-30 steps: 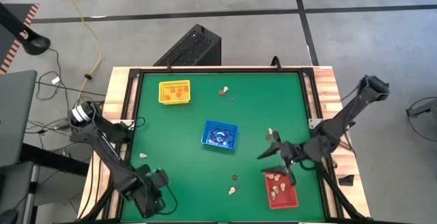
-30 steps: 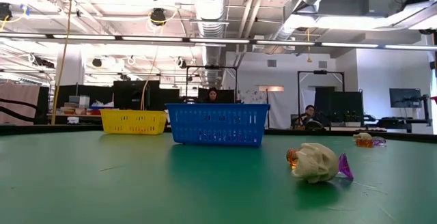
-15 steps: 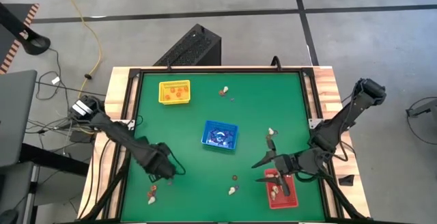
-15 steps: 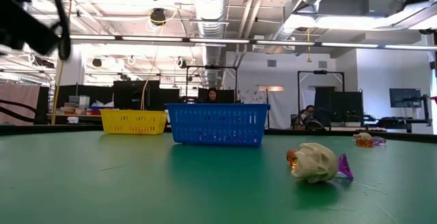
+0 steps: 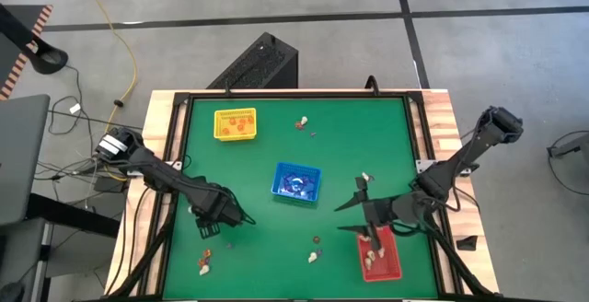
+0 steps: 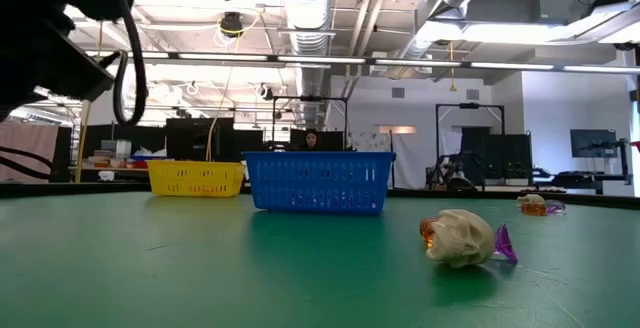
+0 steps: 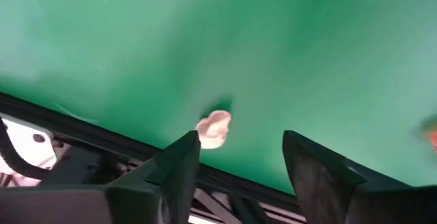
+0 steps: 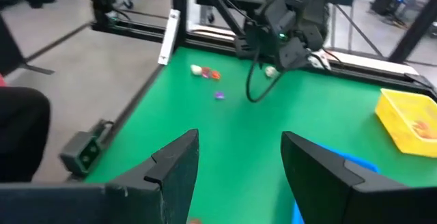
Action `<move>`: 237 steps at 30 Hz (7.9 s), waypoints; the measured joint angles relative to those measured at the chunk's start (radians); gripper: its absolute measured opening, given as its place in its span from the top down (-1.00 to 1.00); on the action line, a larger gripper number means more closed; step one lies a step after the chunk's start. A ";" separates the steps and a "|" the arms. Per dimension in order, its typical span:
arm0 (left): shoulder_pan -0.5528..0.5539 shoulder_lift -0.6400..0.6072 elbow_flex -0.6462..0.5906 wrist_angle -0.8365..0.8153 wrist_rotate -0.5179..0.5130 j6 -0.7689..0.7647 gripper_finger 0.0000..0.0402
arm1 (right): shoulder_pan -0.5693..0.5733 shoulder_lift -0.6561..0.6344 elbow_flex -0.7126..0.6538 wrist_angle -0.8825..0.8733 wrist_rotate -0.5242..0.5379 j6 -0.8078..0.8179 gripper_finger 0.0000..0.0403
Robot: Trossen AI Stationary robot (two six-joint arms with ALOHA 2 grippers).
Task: Sort Halloween decoration
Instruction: Put the skull toy into the red bin, then put the witch hat toy into the blue bin
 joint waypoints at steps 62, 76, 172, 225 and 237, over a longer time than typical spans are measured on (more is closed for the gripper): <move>0.089 -0.001 -0.262 0.282 0.120 0.093 0.33 | -0.028 0.000 0.000 -0.141 -0.024 0.151 -0.19; 0.089 0.001 -0.208 0.312 0.105 0.110 0.56 | -0.016 0.000 0.000 -0.115 -0.024 0.149 -0.19; -0.301 0.666 1.356 -0.297 -0.745 -0.052 0.00 | 0.049 -0.082 0.076 -0.567 0.225 0.412 -0.19; -0.386 0.065 0.024 0.667 -0.338 -0.516 0.00 | 0.050 -0.082 0.076 -0.468 0.127 0.426 -0.19; -0.408 0.113 0.013 0.674 -0.361 -0.468 0.00 | 0.050 -0.082 0.060 -0.467 0.112 0.448 -0.19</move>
